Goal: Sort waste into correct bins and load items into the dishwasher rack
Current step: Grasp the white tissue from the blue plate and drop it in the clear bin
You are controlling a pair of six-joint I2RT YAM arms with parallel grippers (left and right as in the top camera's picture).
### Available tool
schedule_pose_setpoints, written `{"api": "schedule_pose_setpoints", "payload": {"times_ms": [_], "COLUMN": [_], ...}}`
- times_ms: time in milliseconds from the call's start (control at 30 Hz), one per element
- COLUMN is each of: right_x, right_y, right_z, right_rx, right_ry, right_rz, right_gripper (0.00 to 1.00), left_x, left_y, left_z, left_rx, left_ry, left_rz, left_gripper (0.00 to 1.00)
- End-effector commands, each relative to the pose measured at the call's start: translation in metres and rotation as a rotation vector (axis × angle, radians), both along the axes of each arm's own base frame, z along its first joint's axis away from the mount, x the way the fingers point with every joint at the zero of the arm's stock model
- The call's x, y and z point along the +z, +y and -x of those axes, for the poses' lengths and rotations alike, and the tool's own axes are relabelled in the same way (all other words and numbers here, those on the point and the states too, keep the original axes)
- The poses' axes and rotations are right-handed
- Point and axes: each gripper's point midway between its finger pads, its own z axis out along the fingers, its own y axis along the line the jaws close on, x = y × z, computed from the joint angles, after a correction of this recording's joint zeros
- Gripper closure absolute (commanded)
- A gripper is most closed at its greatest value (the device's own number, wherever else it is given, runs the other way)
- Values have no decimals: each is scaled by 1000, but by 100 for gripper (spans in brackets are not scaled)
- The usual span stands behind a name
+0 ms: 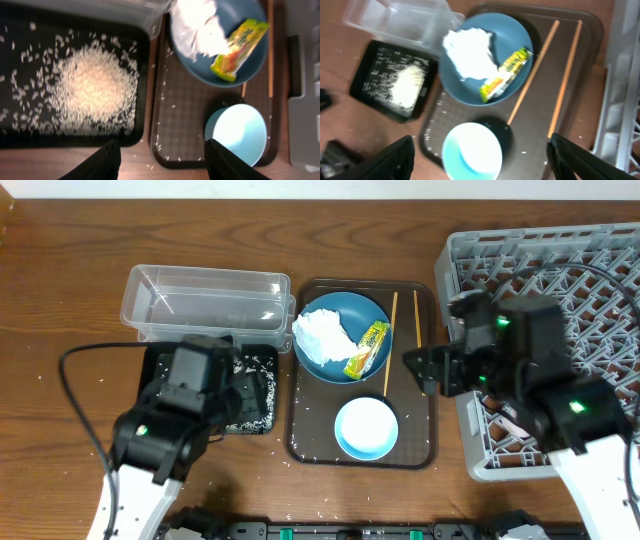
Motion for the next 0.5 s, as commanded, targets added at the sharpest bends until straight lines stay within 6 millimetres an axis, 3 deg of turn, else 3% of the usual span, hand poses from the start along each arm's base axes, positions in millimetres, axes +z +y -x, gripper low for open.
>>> {"api": "schedule_pose_setpoints", "payload": {"times_ms": [0, 133, 233, 300, 467], "right_x": [-3, 11, 27, 35, 40], "right_y": [-14, -23, -35, -47, -78], "right_z": [-10, -10, 0, 8, 28], "right_rx": [-113, -146, -177, -213, -309], "right_ry": [-12, -57, -101, -126, -136], "right_rz": [46, 22, 7, 6, 40], "right_gripper": [16, 16, 14, 11, 1], "left_x": [9, 5, -16, -37, -97], "left_y": [-8, -31, -67, -95, -126], "left_z": [-10, -47, -73, -84, -108], "left_rx": [-115, -181, -268, -357, -407], "left_ry": [-70, -137, -144, -136, -74], "left_rz": [-23, -26, -17, -31, -113], "left_gripper": [43, 43, 43, 43, 40]}}
